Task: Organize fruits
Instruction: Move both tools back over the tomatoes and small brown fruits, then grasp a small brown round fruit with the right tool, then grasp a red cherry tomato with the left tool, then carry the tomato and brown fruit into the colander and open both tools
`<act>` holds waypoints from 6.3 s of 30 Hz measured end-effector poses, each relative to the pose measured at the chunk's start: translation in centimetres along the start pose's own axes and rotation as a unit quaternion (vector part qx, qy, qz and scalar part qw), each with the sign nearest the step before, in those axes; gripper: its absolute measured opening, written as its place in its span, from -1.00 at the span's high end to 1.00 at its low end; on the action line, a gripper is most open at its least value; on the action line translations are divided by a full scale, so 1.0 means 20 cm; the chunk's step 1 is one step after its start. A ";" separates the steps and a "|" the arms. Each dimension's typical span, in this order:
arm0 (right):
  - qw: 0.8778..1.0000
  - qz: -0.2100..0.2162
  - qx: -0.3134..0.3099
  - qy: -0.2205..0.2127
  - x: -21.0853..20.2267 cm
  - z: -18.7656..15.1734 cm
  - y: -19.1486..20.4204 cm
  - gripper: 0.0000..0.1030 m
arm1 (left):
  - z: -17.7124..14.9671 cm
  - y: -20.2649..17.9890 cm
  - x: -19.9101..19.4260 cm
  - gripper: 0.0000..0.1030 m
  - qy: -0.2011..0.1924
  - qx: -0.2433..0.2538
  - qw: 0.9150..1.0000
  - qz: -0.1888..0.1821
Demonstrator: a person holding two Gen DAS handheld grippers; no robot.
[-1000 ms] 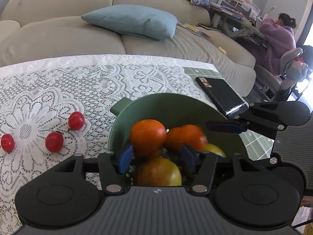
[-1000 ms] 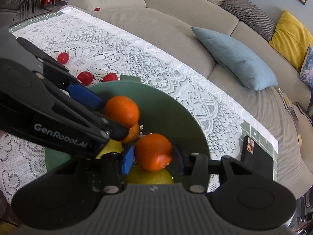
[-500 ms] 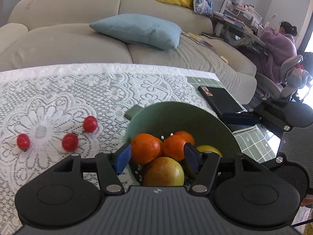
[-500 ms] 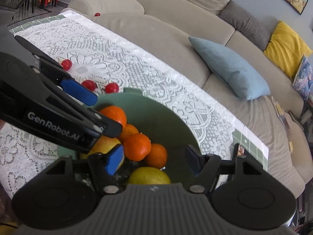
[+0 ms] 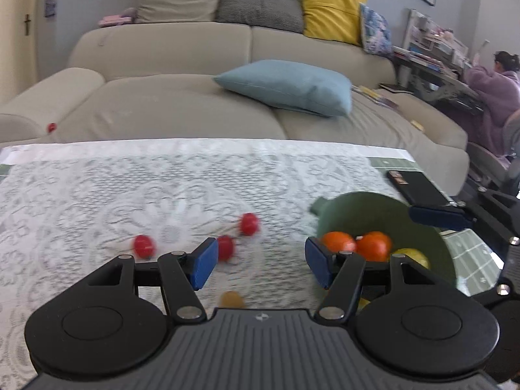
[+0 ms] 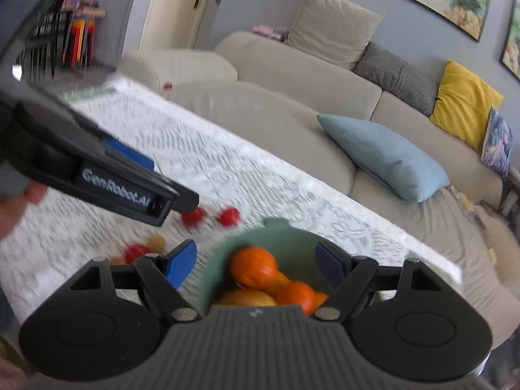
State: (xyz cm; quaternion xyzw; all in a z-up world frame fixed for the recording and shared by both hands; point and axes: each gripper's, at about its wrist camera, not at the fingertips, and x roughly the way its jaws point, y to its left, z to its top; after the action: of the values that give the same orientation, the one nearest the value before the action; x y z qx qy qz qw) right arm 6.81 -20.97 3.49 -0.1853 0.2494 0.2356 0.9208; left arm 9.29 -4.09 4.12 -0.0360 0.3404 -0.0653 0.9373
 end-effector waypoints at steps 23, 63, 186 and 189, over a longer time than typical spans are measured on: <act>0.998 -0.011 0.044 -0.045 0.04 -0.21 0.55 0.08 | -0.37 0.41 -0.07 -0.11 0.002 -0.045 0.999 -0.005; 0.991 -0.010 0.126 0.041 0.25 -0.34 0.42 0.54 | -0.44 0.26 0.09 0.18 0.009 0.031 0.999 -0.035; 0.956 0.147 -0.035 0.251 0.17 -0.18 -0.47 0.12 | -0.04 -0.51 0.32 -0.01 0.193 0.066 0.971 -0.127; 0.960 0.138 -0.037 0.239 0.14 -0.15 -0.46 0.08 | -0.03 -0.49 0.28 -0.01 0.181 0.059 0.973 -0.128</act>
State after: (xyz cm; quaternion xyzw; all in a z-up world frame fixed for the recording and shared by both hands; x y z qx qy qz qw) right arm 12.74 -28.98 1.55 -0.2340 0.4767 0.3186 0.7852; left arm 12.28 -14.56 1.15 -0.0116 0.4926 -0.2105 0.8443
